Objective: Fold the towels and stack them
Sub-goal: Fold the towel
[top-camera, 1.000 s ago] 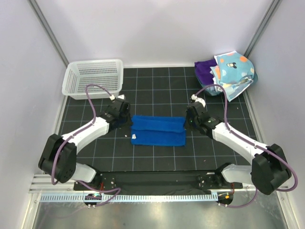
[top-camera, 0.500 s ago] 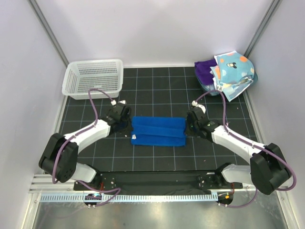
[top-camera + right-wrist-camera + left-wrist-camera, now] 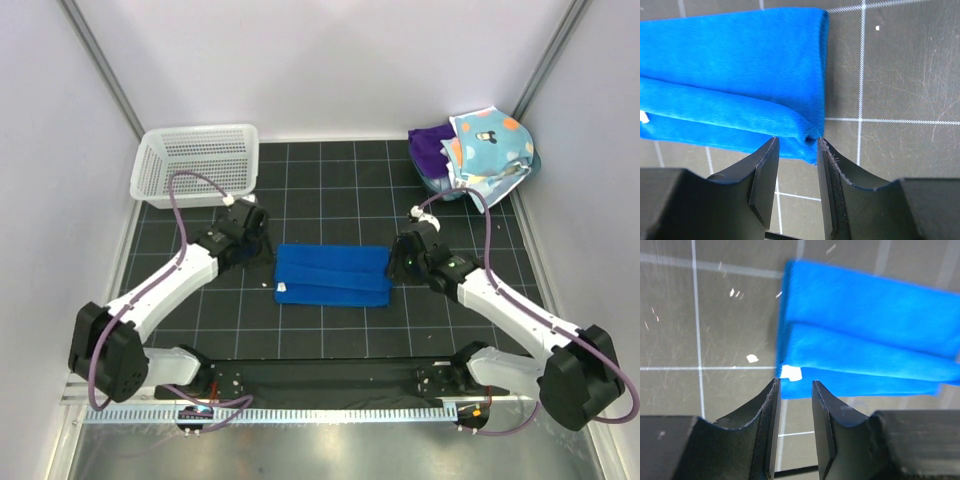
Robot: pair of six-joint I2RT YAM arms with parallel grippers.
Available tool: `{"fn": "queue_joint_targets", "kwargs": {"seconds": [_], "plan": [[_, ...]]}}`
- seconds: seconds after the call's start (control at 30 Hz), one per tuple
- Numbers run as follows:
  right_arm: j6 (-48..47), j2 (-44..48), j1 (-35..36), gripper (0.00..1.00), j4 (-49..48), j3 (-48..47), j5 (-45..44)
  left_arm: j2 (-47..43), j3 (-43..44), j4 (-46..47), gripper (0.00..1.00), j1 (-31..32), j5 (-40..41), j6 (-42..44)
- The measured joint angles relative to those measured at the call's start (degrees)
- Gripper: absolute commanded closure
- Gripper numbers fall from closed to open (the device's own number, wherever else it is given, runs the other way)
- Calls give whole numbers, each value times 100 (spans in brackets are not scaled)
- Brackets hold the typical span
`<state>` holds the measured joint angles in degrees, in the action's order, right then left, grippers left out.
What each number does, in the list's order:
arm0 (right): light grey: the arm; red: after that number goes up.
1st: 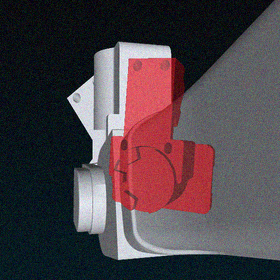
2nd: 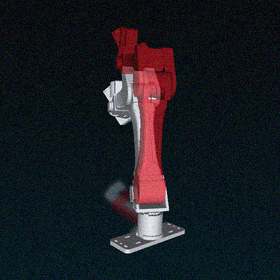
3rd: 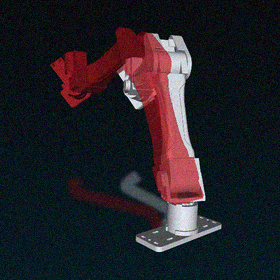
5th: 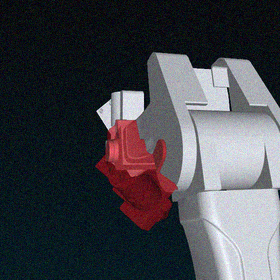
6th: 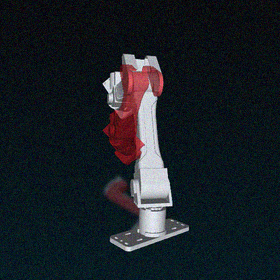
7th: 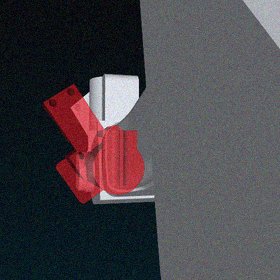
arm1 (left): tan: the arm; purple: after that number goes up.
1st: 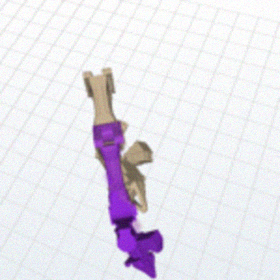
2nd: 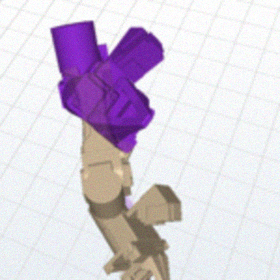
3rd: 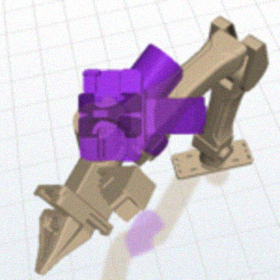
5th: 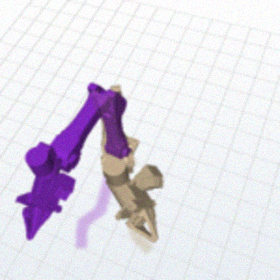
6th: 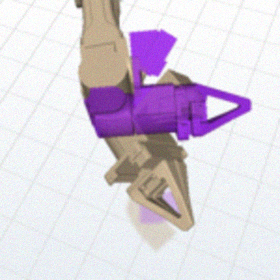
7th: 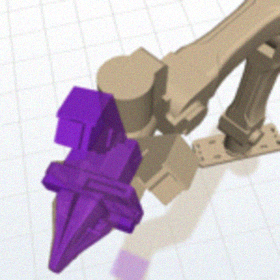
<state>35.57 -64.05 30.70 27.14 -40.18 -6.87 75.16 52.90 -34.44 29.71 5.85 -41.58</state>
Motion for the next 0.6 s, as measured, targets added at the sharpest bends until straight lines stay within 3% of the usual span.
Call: {"fn": "queue_joint_targets", "kwargs": {"seconds": [0.2, 0.43, 0.6], "plan": [[2, -153, 11, 57, 52, -345, 15, 205, 1023, -188, 68, 2, -59, -9], [35, -1215, 33, 59, -247, -673, 17, 1912, 1576, 96, 69, 105, -496, -46], [79, -1550, 79, 60, -352, -667, 26, 2605, 1639, 96, 70, 173, -802, -42]]}}
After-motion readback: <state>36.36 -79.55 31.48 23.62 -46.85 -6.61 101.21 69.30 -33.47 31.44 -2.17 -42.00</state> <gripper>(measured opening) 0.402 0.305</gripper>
